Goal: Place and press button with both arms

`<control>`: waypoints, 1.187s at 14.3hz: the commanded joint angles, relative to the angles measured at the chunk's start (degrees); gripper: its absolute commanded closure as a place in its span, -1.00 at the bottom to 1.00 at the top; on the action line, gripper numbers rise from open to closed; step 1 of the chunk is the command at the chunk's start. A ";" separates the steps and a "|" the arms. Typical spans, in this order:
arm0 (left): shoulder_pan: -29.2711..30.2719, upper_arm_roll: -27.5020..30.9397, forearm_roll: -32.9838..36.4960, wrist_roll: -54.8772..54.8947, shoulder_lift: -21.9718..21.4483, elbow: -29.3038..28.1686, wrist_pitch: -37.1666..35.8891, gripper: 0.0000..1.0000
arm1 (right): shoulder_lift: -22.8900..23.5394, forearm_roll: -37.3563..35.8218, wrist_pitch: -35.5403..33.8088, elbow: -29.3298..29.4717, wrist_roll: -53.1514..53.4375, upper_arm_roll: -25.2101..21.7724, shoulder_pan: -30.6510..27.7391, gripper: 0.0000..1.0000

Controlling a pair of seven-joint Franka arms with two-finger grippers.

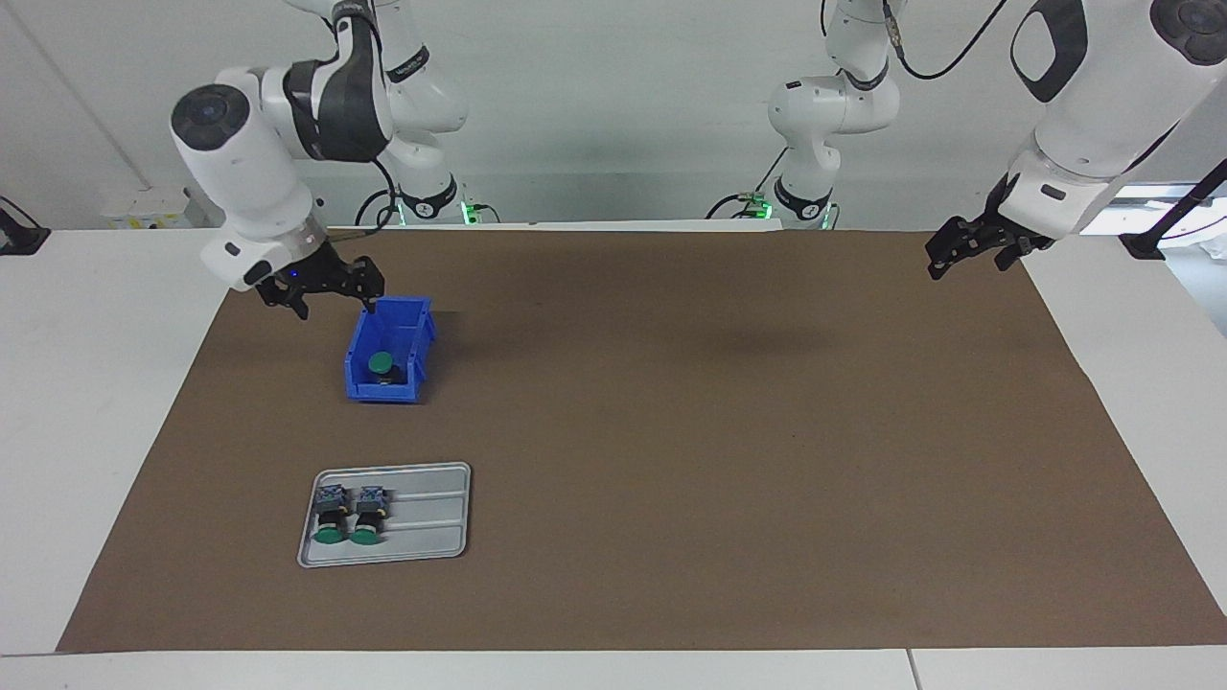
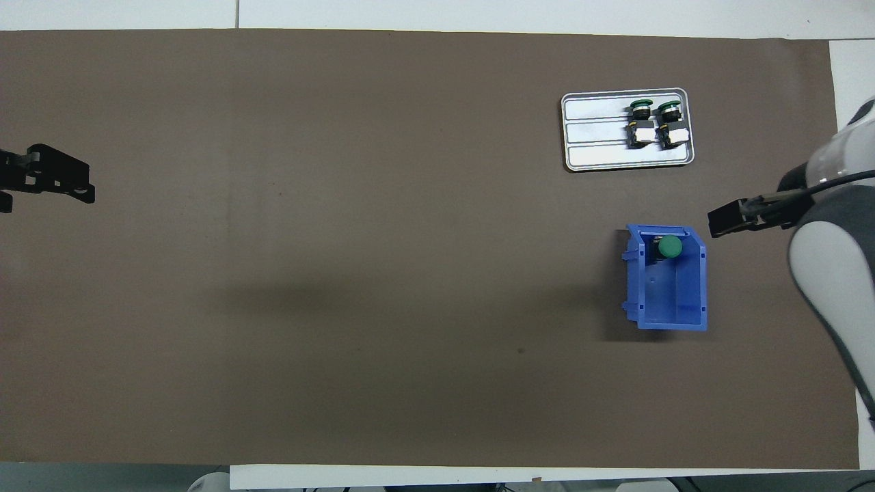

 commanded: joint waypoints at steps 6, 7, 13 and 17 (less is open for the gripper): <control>0.59 0.40 0.50 0.46 -1.38 -1.20 -0.34 -1.00 | 4.29 1.27 -14.66 17.59 -1.18 0.54 -1.64 -0.99; 0.59 0.40 0.50 0.37 -1.38 -1.20 -0.34 -1.00 | 4.29 1.27 -14.57 17.60 -1.18 0.54 -1.63 -0.99; 1.02 0.84 0.50 0.37 -1.38 -1.20 -0.17 -1.00 | 3.94 1.97 -14.84 17.77 -1.27 0.45 -1.90 -0.99; 0.85 0.84 0.59 0.46 -1.38 -1.11 -0.34 -1.00 | 2.45 1.97 -11.51 14.09 -1.45 0.36 -2.42 -0.99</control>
